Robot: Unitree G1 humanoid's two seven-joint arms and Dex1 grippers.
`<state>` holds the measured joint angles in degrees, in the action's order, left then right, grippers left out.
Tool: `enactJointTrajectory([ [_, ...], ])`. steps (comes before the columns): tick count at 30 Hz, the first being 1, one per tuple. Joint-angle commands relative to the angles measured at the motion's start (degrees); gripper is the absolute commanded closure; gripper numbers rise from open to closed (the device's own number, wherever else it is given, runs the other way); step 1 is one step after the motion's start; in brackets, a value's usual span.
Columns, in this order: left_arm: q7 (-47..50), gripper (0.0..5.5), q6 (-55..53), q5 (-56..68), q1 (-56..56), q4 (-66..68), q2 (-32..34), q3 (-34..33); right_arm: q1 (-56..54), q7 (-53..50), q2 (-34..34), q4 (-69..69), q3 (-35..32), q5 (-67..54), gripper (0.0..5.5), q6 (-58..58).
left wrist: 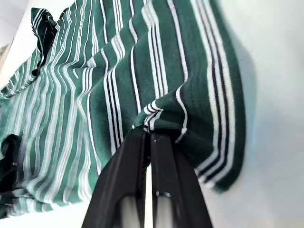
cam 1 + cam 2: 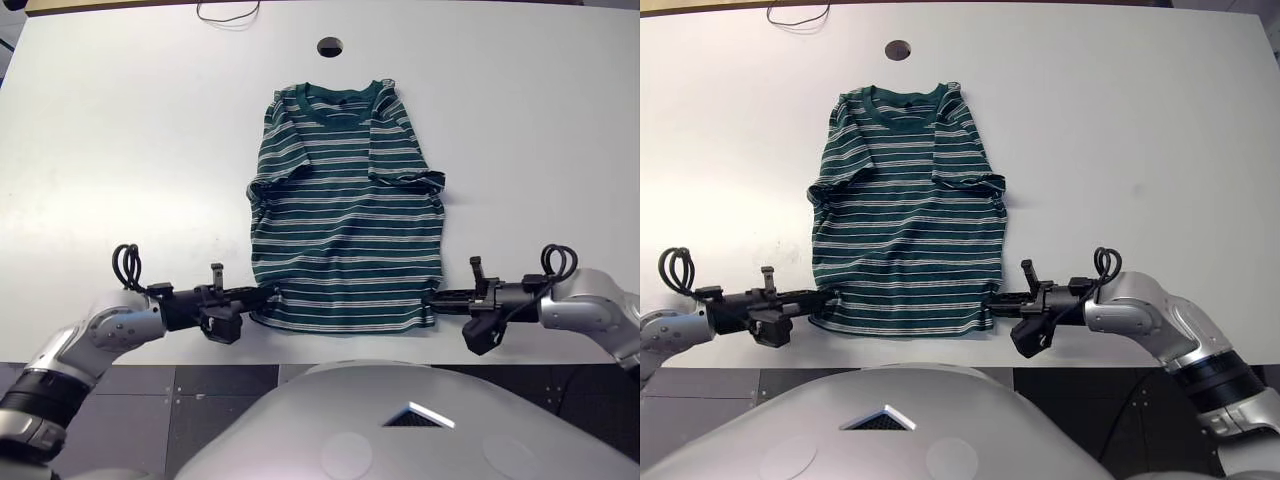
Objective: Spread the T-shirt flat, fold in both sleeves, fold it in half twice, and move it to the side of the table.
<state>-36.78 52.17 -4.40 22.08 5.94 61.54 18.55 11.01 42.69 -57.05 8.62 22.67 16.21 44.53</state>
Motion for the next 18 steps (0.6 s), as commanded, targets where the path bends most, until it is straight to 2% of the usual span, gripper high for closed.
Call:
enactJointTrajectory([
  [1, 0.63, 5.40, -0.23, 5.22, 5.22, -4.49, 1.06, -3.50, 5.15, -0.25, -3.13, 4.89, -4.91, -8.70, 5.37, -3.39],
  [5, 1.13, 5.40, -1.71, 10.38, 9.15, -10.04, -0.06, -6.91, 10.01, -0.52, -4.06, 9.25, -10.12, -15.60, 5.37, -6.17],
  [8, 0.79, 5.40, -3.51, 10.28, 6.44, -7.25, -2.65, -7.88, 9.55, 0.27, -3.04, 9.39, -11.68, -17.14, 5.37, -7.31],
  [10, 1.47, 5.40, -4.62, 9.72, 3.06, -4.80, -5.53, -8.58, 5.35, -1.06, 0.55, 7.43, -11.79, -16.17, 5.37, -8.17],
  [12, 4.05, 5.40, -7.25, 8.01, -4.40, -0.89, -10.45, -9.66, -2.54, -4.40, 7.03, 3.03, -11.05, -12.71, 5.37, -9.93],
  [15, 10.68, 5.40, -12.69, -0.37, -17.22, 8.85, -17.74, -9.90, -15.66, -12.11, 17.79, -6.86, -10.20, -6.38, 5.37, -13.68],
  [18, 16.30, 5.40, -16.80, -6.07, -26.35, 17.72, -23.23, -9.48, -25.03, -19.42, 24.56, -17.67, -9.56, 0.31, 5.37, -16.28],
])
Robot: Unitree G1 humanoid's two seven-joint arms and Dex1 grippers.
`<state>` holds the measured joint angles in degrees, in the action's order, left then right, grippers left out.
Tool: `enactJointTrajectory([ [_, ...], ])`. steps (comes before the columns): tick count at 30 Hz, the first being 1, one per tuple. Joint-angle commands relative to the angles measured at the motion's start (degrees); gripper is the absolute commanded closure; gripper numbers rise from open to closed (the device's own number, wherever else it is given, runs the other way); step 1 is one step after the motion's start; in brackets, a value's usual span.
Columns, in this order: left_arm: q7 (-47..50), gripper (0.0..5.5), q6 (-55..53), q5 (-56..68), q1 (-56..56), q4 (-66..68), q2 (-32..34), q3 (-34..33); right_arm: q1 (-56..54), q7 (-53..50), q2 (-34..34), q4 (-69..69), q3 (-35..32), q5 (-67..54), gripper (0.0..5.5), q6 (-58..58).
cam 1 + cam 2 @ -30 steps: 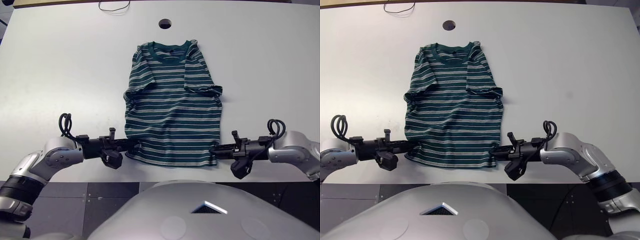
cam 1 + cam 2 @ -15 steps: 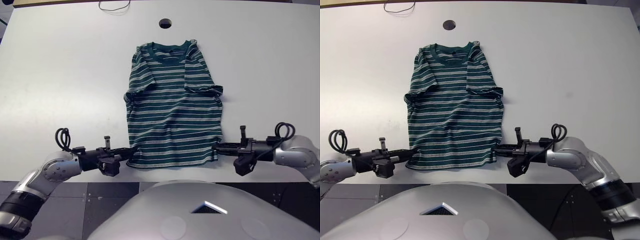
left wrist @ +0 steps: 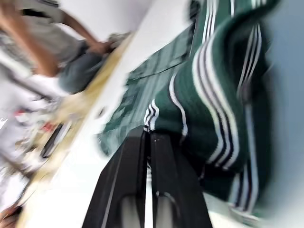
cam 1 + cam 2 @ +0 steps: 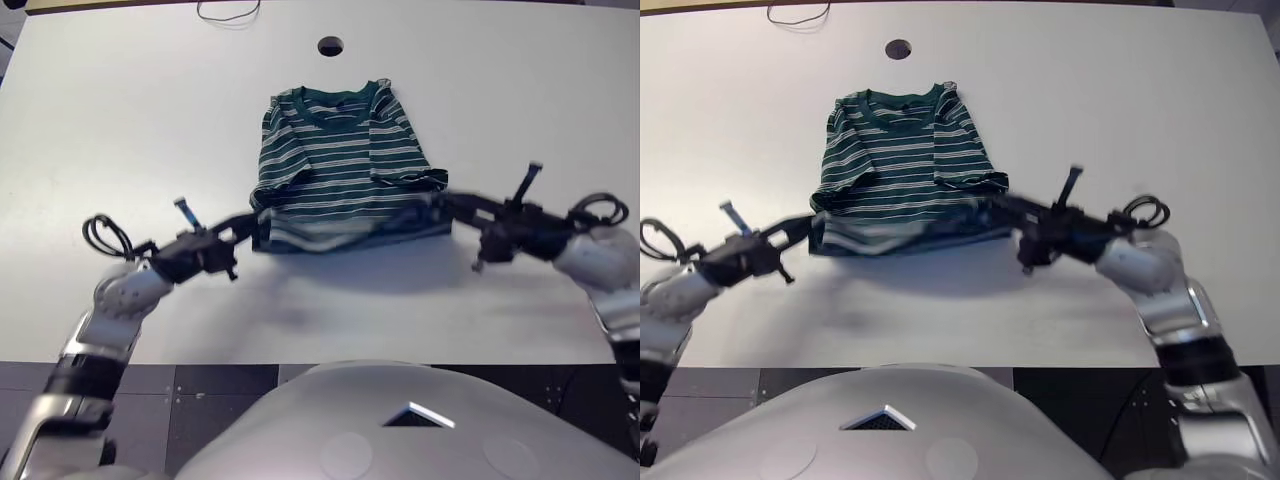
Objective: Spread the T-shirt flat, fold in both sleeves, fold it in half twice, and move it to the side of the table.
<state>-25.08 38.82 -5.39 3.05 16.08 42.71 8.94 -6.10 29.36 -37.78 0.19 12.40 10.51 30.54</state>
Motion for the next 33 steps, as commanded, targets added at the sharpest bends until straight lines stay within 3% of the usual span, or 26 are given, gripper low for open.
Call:
enactJointTrajectory([
  [1, 5.99, 5.40, -4.10, -6.18, -9.67, 9.83, -5.91, 0.23, -10.69, -8.76, 7.14, -13.79, 1.21, 8.30, 5.37, -2.68],
  [7, 10.87, 5.40, -5.30, -11.84, -20.05, 19.75, -10.22, 1.35, -21.37, -20.03, 14.06, -34.74, 4.54, 16.28, 5.37, -1.04],
  [15, 14.68, 5.40, -4.81, -17.88, -31.09, 35.04, -13.24, 4.70, -29.15, -29.48, 17.32, -51.53, 6.99, 20.80, 5.37, -0.05],
  [25, 22.65, 3.79, -4.05, -19.91, -39.04, 51.00, -18.89, 6.46, -36.80, -32.46, 19.96, -63.30, 9.06, 21.78, 3.55, 0.27],
  [33, 19.87, 2.51, -6.42, -10.55, -44.04, 54.64, -22.07, -1.45, -40.01, -32.05, 21.71, -65.37, 9.50, 20.89, 2.07, 2.09],
])
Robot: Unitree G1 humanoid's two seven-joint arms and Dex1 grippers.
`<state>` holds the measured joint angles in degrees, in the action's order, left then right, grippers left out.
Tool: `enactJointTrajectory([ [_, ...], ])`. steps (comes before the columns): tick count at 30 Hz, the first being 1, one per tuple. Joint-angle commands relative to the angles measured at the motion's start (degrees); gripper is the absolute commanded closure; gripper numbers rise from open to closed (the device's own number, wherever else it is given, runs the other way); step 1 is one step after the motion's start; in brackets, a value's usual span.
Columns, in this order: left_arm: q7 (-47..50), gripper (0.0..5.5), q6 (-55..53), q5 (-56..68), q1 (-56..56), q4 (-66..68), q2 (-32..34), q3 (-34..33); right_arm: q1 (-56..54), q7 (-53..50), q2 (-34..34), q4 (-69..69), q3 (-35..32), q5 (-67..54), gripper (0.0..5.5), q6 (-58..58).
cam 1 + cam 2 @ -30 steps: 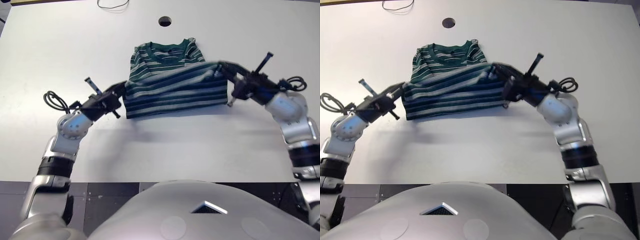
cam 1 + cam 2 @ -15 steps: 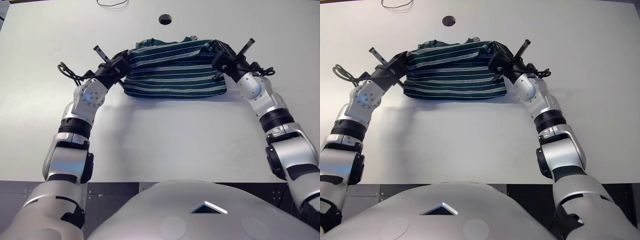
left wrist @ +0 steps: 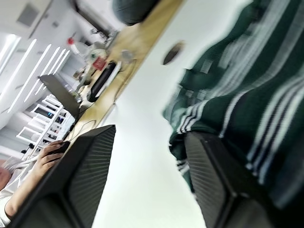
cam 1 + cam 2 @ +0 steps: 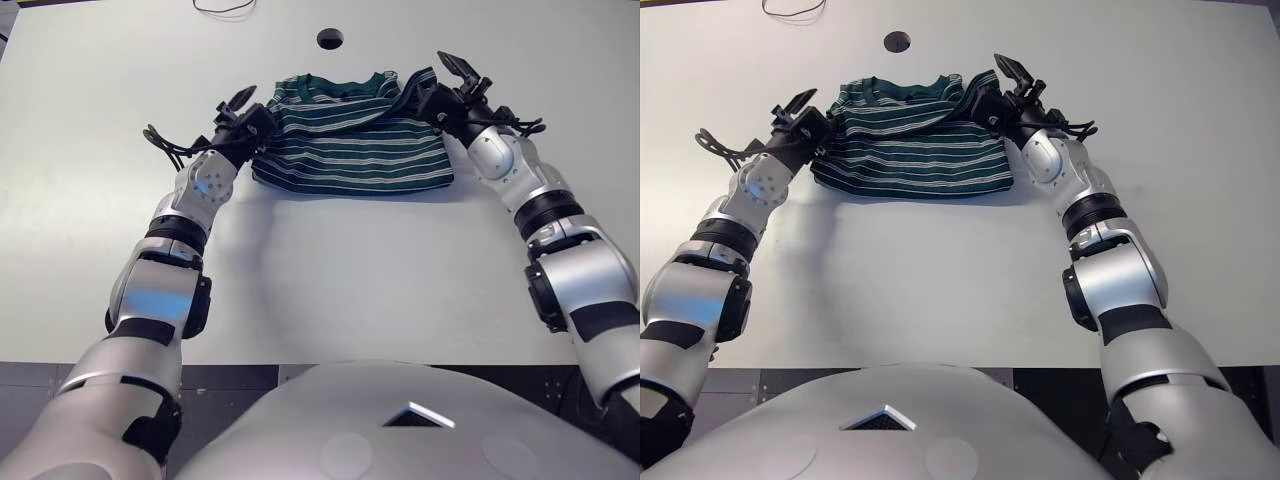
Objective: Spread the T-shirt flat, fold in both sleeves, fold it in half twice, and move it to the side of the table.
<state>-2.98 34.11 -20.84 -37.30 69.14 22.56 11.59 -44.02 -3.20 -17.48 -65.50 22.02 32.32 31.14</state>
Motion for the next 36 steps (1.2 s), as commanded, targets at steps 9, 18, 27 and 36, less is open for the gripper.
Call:
enactJointTrajectory([
  [9, -8.03, 1.22, -11.80, 13.10, -8.38, 5.50, -3.79, -11.73, 5.22, 5.79, 3.05, 13.01, 4.62, 0.28, 1.99, 7.20],
  [18, -7.26, 1.22, -13.23, 18.15, -7.25, 4.48, -3.51, -17.86, 15.53, 16.76, -0.70, 29.99, 7.77, 0.91, 1.99, 4.92],
  [27, -6.25, 1.22, 0.07, 24.10, 14.45, -32.43, -3.13, -22.63, 25.28, 27.21, -15.86, 57.14, 2.23, 0.87, 1.99, 1.07],
  [36, -1.57, 1.22, -6.04, 22.93, 27.92, -49.20, -10.20, -20.40, 17.70, 23.37, -17.81, 51.65, -2.24, 3.99, 1.99, -1.38],
])
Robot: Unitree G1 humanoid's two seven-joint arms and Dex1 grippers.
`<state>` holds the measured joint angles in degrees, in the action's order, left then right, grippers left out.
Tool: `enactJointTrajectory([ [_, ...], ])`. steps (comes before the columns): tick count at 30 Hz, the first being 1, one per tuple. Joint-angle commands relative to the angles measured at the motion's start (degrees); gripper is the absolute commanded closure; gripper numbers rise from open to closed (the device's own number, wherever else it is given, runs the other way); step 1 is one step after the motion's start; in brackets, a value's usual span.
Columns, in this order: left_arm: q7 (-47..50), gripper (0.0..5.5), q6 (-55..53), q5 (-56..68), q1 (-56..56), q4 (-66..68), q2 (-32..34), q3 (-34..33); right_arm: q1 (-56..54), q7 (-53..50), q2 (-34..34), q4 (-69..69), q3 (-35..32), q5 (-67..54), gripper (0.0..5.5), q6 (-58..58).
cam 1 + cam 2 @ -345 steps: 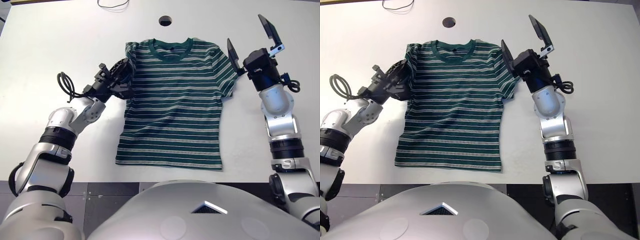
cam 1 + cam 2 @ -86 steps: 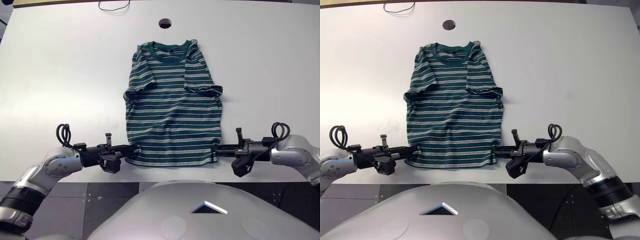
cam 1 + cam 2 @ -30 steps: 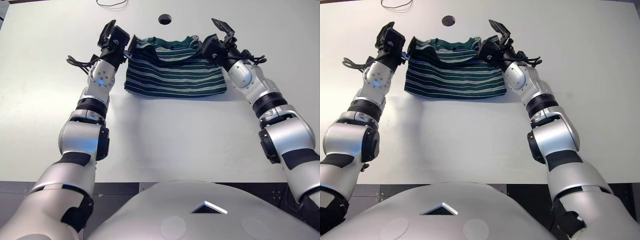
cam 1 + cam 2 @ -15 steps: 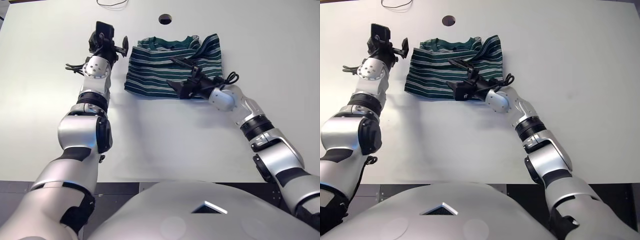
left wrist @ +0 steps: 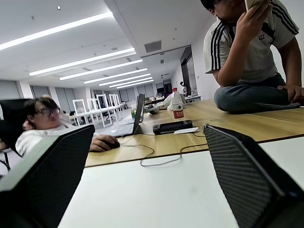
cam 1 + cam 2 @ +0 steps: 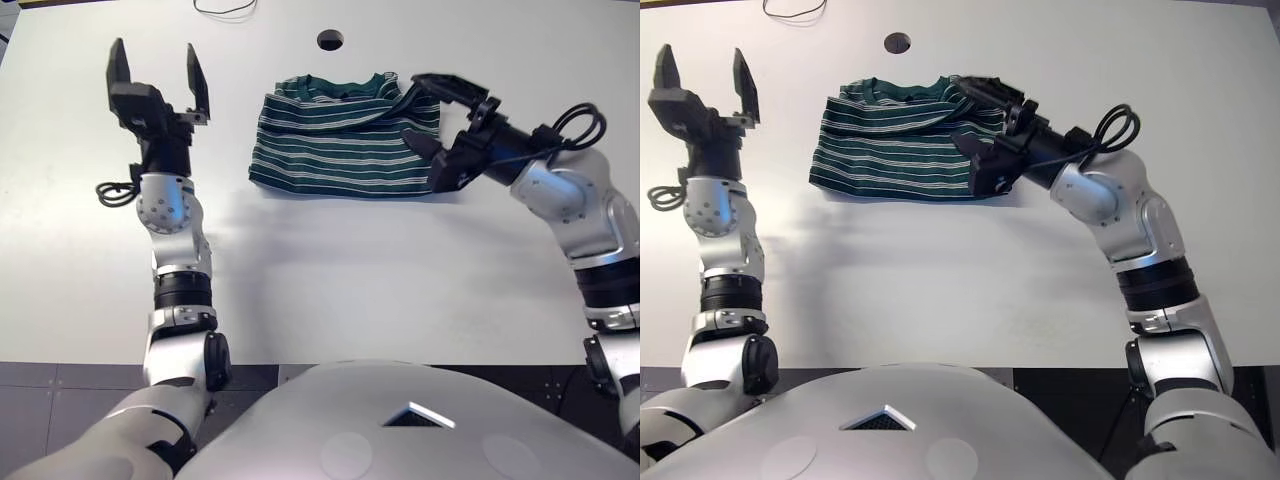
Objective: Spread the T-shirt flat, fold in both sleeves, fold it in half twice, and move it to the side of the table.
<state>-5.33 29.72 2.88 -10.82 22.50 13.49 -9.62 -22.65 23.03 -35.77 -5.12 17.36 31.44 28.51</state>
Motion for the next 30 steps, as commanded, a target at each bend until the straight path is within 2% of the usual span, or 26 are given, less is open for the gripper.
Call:
enactJointTrajectory([
  [1, 0.81, 1.22, -1.93, -0.83, 1.90, -3.17, -1.54, 1.07, -4.38, -4.21, 0.98, -13.34, 4.58, 7.34, 1.99, 2.16],
  [8, 0.58, 1.22, -3.72, 0.21, 3.56, -8.71, -2.50, 0.81, -3.56, -8.43, 3.76, -26.29, 14.17, 14.84, 1.99, 7.17],
  [12, 0.64, 1.22, -4.50, 0.88, 3.80, -11.02, -2.98, 0.71, -2.70, -9.09, 2.91, -27.75, 17.44, 17.21, 1.99, 8.73],
  [14, 0.57, 1.22, -4.95, 1.01, 4.28, -11.75, -2.80, 0.53, 1.58, -4.55, -1.04, -19.02, 17.86, 14.40, 1.99, 10.93],
  [17, 0.25, 1.22, -5.47, 1.08, 5.28, -12.34, -1.95, -0.30, 11.43, 8.74, -11.65, 4.41, 20.65, 1.15, 1.99, 13.46],
  [19, 0.07, 1.22, -5.68, 1.00, 5.86, -12.64, -1.40, -0.79, 15.23, 13.79, -13.82, 15.39, 21.88, -3.61, 1.99, 11.71],
  [22, -0.19, 1.22, -5.75, 1.18, 7.21, -13.72, -0.72, -1.51, 15.30, 15.95, -8.69, 20.19, 22.28, -1.84, 1.99, 7.99],
  [26, -0.42, 1.22, -6.29, 1.07, 8.50, -14.48, -0.24, -1.95, 13.58, 9.74, 4.62, 18.83, 20.94, 4.48, 1.99, 1.36],
  [28, -0.82, 1.22, -6.55, 0.49, 9.28, -15.58, 0.01, -1.39, 14.02, 7.59, 6.56, 20.91, 17.66, 4.64, 1.99, -1.22],
  [30, -1.67, 1.22, -5.92, -1.74, 11.36, -17.84, 0.93, -0.12, 16.01, 8.16, 5.19, 25.75, 14.30, 2.37, 1.99, -2.65],
])
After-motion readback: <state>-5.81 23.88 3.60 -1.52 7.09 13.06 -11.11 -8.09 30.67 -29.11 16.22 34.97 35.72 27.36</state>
